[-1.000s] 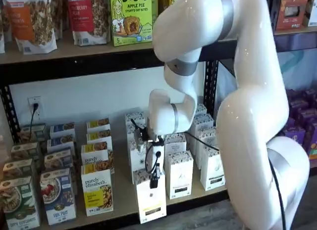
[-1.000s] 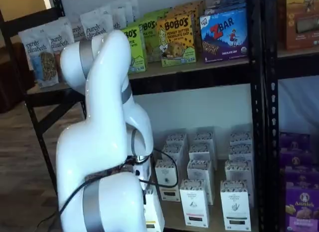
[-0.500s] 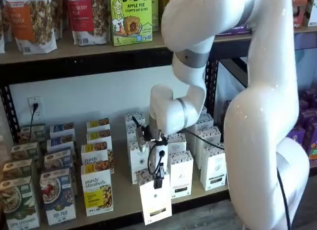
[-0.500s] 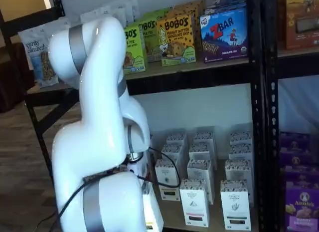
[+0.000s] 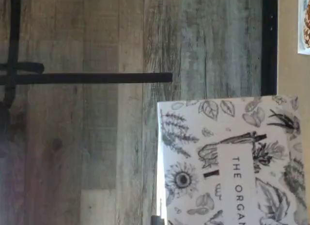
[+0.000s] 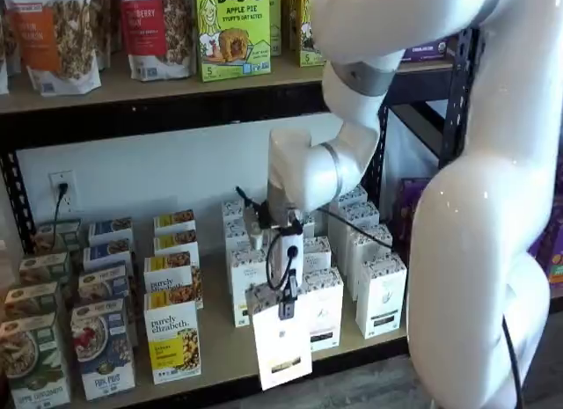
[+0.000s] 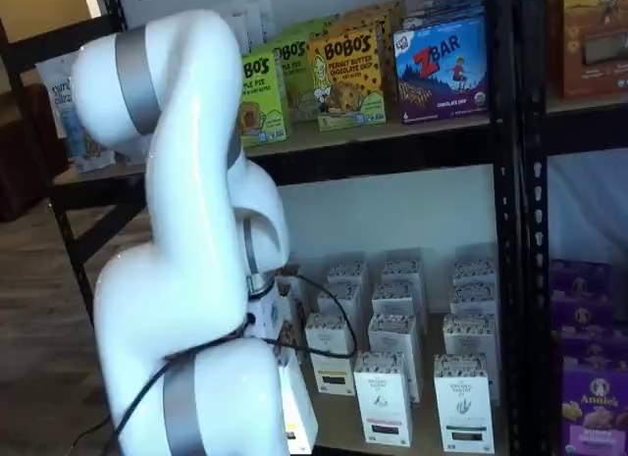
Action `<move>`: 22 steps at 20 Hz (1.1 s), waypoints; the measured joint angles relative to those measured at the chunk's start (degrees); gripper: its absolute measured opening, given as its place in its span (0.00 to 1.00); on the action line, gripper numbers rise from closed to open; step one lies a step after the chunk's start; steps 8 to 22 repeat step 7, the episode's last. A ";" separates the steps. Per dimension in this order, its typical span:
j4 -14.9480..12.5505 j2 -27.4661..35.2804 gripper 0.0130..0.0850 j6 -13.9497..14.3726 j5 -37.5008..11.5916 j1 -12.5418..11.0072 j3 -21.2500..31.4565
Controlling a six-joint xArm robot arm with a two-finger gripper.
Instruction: Pick up the white box with a yellow strip in the middle, on the bottom shelf, the fourth box from the left
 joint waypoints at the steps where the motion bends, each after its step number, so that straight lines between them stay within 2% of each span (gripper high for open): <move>1: -0.54 -1.27 0.61 0.42 0.97 -0.10 0.39; 3: -1.04 -3.58 0.61 0.72 2.98 -0.28 0.98; 7: 0.04 -7.28 0.61 -0.69 5.56 -0.85 1.97; 22: 0.04 -7.28 0.61 -0.69 5.56 -0.85 1.97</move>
